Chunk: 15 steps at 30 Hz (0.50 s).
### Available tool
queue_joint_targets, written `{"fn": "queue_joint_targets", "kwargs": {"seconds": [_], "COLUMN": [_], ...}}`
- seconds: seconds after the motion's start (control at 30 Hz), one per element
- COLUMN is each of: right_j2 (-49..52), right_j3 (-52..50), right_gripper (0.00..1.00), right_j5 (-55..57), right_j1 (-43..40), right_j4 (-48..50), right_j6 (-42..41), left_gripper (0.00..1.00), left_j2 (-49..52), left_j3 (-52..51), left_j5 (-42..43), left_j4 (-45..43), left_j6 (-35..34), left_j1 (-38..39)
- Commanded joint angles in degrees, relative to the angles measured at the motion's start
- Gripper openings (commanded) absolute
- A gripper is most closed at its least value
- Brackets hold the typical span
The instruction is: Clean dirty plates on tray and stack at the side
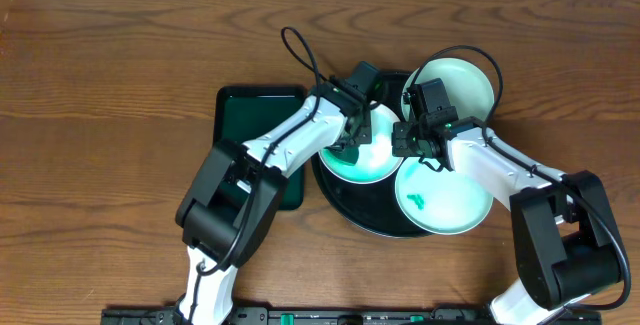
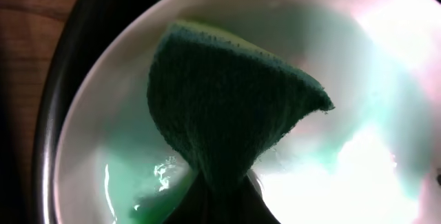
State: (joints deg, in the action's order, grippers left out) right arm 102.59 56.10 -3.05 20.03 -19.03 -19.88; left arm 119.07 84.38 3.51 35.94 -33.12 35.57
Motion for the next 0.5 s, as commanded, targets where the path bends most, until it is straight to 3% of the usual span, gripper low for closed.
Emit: {"fn": "queue_joint_targets", "kwargs": {"seconds": [0.0,0.2,0.47], "right_j2": [-0.7,-0.7,-0.7], "right_j3": [0.9,0.8,0.9], "right_gripper": [0.01,0.01,0.01], "right_j5": [-1.6,-1.6,-1.6], "right_j1": [0.3,0.3,0.3], "right_j4": [0.0,0.0,0.1], "right_j6": [1.3,1.3,1.3], "left_gripper": [0.07,0.07,0.07], "left_j2": [2.8,2.1,-8.5], "left_j3": [-0.5,-0.2,0.0], "left_j5": [10.9,18.6,17.3], "left_j4": [1.1,1.1,0.4], "left_j6": [-0.5,2.6,2.6], "left_j1": [0.5,0.1,-2.3]}}
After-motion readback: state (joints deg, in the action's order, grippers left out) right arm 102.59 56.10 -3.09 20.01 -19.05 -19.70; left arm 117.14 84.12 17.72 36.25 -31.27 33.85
